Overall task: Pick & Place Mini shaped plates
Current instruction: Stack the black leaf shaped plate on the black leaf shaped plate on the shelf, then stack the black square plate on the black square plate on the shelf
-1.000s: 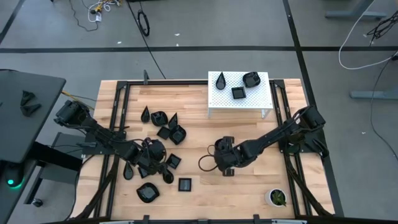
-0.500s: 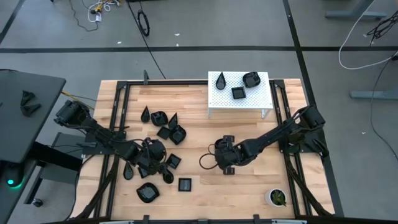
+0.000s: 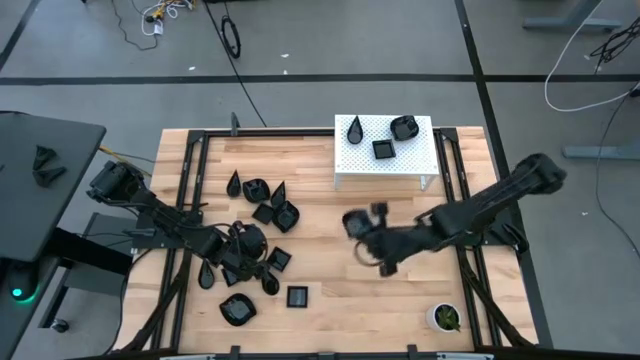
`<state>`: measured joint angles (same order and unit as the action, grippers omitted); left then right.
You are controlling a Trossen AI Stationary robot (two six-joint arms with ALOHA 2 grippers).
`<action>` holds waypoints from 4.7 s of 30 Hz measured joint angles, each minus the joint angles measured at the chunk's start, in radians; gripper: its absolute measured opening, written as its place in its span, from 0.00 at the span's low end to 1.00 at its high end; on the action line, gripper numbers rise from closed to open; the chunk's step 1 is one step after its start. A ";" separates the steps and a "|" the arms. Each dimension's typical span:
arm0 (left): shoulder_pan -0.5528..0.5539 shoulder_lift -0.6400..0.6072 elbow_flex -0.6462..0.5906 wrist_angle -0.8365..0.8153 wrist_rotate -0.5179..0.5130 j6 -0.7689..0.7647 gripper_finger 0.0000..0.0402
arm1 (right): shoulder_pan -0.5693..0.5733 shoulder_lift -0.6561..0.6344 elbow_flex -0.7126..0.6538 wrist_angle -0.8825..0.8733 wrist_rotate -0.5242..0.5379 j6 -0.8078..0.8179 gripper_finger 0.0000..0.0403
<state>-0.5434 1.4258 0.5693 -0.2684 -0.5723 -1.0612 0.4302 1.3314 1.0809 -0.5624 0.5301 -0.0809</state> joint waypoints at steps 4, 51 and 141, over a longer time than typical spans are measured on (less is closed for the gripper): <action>0.000 0.000 0.000 0.002 -0.002 0.000 0.05 | -0.098 -0.151 0.000 -0.131 0.183 -0.076 0.00; 0.000 0.000 0.000 0.011 -0.003 -0.001 0.05 | -1.050 -0.070 -0.018 -0.222 -0.098 -0.547 0.24; 0.002 0.000 0.000 0.026 -0.034 0.001 0.05 | -0.163 0.742 0.380 0.400 -0.659 0.363 0.17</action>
<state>-0.5419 1.4258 0.5694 -0.2424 -0.6060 -1.0607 0.2669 2.0738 1.4607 -0.1621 -0.1288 0.2826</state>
